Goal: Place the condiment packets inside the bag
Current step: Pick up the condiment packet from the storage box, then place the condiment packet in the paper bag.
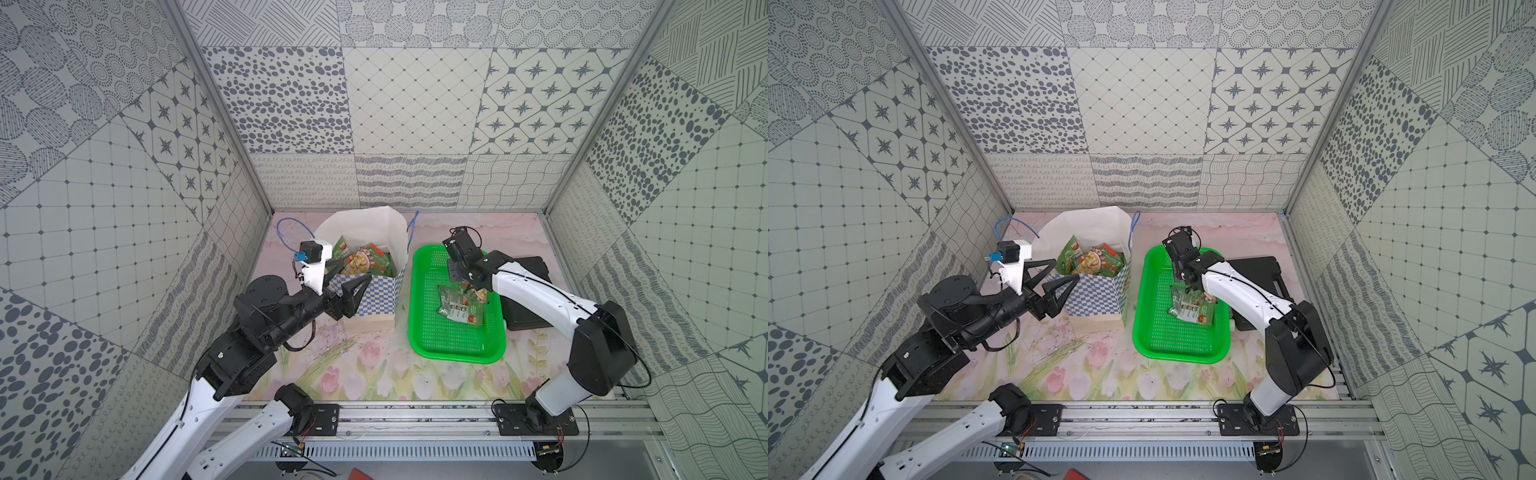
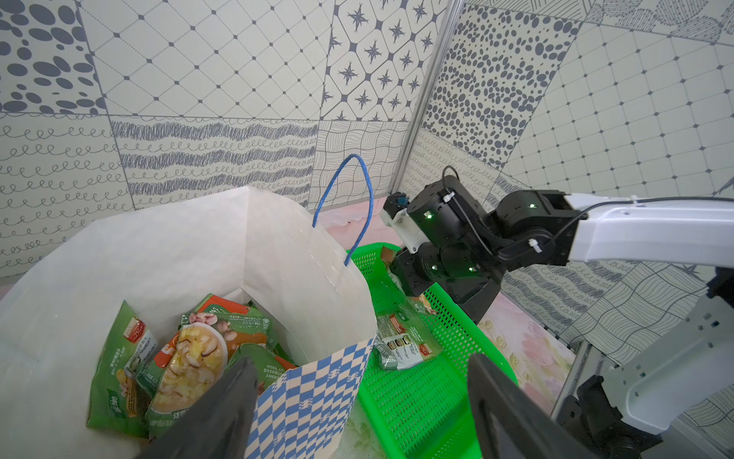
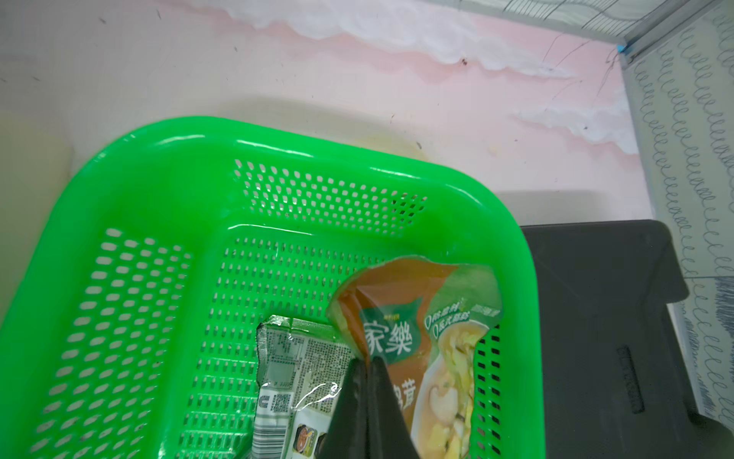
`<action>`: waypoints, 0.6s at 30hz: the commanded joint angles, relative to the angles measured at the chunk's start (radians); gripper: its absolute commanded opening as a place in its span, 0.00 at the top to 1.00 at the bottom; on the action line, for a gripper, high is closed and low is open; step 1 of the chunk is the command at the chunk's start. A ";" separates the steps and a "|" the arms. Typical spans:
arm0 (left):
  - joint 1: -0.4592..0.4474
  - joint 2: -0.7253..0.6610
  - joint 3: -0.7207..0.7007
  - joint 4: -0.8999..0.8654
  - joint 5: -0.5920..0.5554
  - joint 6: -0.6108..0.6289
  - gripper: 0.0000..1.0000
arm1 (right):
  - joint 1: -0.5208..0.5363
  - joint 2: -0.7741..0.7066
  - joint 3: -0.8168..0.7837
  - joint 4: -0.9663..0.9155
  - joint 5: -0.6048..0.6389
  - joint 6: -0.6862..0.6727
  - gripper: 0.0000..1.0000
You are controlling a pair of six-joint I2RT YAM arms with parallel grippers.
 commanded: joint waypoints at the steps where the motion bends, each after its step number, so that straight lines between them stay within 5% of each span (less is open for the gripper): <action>1: -0.006 -0.005 0.001 0.076 -0.003 0.014 0.14 | 0.025 -0.114 -0.027 0.076 0.013 -0.016 1.00; 18: -0.005 -0.014 -0.004 0.080 -0.008 0.013 0.14 | 0.103 -0.437 0.046 0.226 -0.172 -0.045 1.00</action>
